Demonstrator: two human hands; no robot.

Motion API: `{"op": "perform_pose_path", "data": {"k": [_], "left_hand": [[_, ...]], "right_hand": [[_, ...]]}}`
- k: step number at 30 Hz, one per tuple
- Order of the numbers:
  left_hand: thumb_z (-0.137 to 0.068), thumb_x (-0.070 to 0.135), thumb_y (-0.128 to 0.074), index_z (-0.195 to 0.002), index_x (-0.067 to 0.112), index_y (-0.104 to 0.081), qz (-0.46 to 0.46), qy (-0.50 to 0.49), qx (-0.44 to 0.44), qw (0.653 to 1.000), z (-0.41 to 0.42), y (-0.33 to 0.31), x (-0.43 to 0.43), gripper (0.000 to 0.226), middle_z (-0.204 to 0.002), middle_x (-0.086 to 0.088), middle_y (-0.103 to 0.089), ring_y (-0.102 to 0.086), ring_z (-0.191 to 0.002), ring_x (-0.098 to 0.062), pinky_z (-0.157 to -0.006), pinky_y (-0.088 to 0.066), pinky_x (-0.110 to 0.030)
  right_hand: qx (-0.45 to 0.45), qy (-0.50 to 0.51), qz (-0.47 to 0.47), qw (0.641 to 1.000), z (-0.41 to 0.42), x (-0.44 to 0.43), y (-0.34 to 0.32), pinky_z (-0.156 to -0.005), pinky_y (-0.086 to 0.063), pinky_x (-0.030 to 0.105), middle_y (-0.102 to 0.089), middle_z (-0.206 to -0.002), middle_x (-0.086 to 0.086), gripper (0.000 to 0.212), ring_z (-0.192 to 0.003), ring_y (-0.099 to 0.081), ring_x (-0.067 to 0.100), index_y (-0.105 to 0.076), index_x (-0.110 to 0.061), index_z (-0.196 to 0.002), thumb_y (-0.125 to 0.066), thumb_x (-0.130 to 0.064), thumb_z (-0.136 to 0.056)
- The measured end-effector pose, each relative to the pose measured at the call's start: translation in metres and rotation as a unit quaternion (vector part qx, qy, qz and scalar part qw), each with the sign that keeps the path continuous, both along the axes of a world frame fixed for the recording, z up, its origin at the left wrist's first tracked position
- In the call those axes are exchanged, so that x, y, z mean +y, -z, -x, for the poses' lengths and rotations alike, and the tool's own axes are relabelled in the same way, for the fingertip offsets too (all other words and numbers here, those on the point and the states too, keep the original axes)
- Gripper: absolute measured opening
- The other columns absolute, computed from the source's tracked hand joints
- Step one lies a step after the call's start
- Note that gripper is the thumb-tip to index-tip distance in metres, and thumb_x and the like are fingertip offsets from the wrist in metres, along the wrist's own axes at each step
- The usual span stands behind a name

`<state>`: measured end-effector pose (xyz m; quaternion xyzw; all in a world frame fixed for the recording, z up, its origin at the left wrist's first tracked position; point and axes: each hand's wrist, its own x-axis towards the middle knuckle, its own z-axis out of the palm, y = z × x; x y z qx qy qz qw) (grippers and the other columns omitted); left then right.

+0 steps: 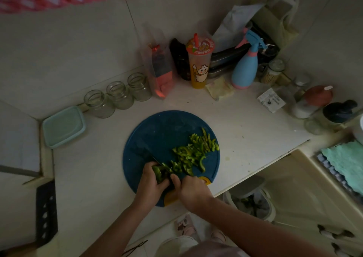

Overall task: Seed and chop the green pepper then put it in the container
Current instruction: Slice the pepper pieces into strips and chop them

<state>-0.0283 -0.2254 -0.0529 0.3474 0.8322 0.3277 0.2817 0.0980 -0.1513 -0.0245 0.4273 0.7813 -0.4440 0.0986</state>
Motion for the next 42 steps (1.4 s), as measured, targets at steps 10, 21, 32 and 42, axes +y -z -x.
{"op": "perform_pose_path", "data": {"k": [10,21,32,42], "left_hand": [[-0.07,0.015,-0.08,-0.123,0.015,-0.05,-0.022,-0.021,0.009,1.0,0.0,-0.001,-0.004,0.06,-0.111,0.003,-0.058,-0.055,-0.103,-0.011,-0.084,-0.043,-0.02],[-0.076,0.021,-0.072,-0.126,0.002,-0.048,0.013,-0.002,0.016,1.0,-0.008,-0.002,0.001,0.058,-0.124,-0.012,-0.052,-0.051,-0.118,-0.025,-0.1,-0.042,-0.032],[-0.067,0.01,-0.078,-0.102,0.002,-0.063,0.001,0.012,0.056,0.998,-0.001,0.007,0.004,0.039,-0.102,-0.009,-0.062,-0.058,-0.097,-0.022,-0.082,-0.045,-0.026],[-0.066,0.006,-0.079,-0.098,0.002,-0.063,-0.024,0.025,0.05,0.998,0.001,0.005,0.006,0.035,-0.098,-0.006,-0.059,-0.055,-0.093,-0.017,-0.082,-0.042,-0.024]], "right_hand": [[0.041,0.061,0.029,0.997,-0.026,0.005,0.004,-0.066,-0.041,0.036,-0.043,-0.058,0.006,0.061,-0.06,-0.047,0.021,-0.038,-0.014,-0.054,-0.027,-0.058,-0.095],[0.066,-0.008,-0.001,0.998,-0.029,-0.015,-0.015,-0.067,-0.039,0.036,-0.041,-0.057,0.003,0.057,-0.071,-0.053,0.028,-0.035,-0.017,-0.055,-0.025,-0.055,-0.097],[0.033,-0.078,-0.108,0.991,-0.036,-0.016,-0.014,-0.065,-0.038,0.035,-0.064,-0.086,0.016,0.055,-0.082,-0.06,0.034,-0.041,-0.017,-0.065,-0.02,-0.057,-0.097],[0.039,-0.087,-0.151,0.984,-0.041,-0.015,-0.006,-0.064,-0.037,0.034,-0.063,-0.082,0.012,0.066,-0.081,-0.061,0.032,-0.058,-0.011,-0.083,-0.016,-0.06,-0.095]]}}
